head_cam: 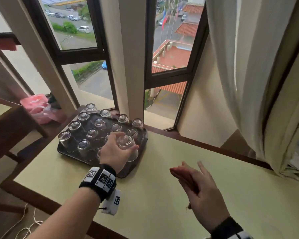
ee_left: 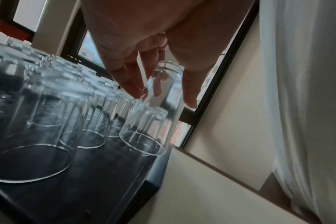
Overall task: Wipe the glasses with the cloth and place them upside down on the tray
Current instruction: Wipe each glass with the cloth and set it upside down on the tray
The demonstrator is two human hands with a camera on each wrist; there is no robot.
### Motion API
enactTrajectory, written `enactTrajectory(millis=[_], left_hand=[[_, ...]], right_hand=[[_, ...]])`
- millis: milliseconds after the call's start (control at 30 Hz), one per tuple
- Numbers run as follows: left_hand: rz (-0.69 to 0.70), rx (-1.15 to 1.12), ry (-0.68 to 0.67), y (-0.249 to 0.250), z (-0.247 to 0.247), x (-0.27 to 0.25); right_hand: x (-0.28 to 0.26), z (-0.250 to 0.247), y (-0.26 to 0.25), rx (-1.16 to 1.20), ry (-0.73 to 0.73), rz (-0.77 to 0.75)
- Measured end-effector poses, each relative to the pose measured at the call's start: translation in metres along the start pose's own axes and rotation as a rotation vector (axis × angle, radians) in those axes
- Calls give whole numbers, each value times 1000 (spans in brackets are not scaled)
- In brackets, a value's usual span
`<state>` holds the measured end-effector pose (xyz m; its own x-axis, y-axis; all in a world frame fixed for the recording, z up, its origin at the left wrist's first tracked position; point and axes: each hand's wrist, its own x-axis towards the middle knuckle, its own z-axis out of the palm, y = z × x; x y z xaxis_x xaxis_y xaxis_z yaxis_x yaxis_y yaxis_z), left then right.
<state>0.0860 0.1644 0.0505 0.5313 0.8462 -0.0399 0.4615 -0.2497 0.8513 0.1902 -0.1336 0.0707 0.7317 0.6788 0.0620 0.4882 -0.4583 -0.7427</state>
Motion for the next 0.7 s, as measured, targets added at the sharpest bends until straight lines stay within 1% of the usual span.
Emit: enactTrajectory(millis=[67, 133, 200, 333, 500, 600, 700], left_hand=[[-45, 96, -54, -12, 8, 14], [-82, 160, -77, -21, 15, 26], [-92, 212, -82, -33, 22, 36], [-104, 243, -95, -51, 32, 49], [-138, 210, -101, -56, 41, 51], [-146, 214, -106, -56, 45, 51], [-140, 225, -96, -53, 47, 51]], right_hand=[[2, 5, 1, 31, 41, -56], [2, 9, -2, 83, 29, -68], [-1, 14, -2, 128, 38, -21], [-11, 23, 1, 297, 74, 142], [-21, 19, -2, 350, 95, 263], [-26, 15, -4, 369, 133, 303], [-32, 12, -3, 339, 155, 313]])
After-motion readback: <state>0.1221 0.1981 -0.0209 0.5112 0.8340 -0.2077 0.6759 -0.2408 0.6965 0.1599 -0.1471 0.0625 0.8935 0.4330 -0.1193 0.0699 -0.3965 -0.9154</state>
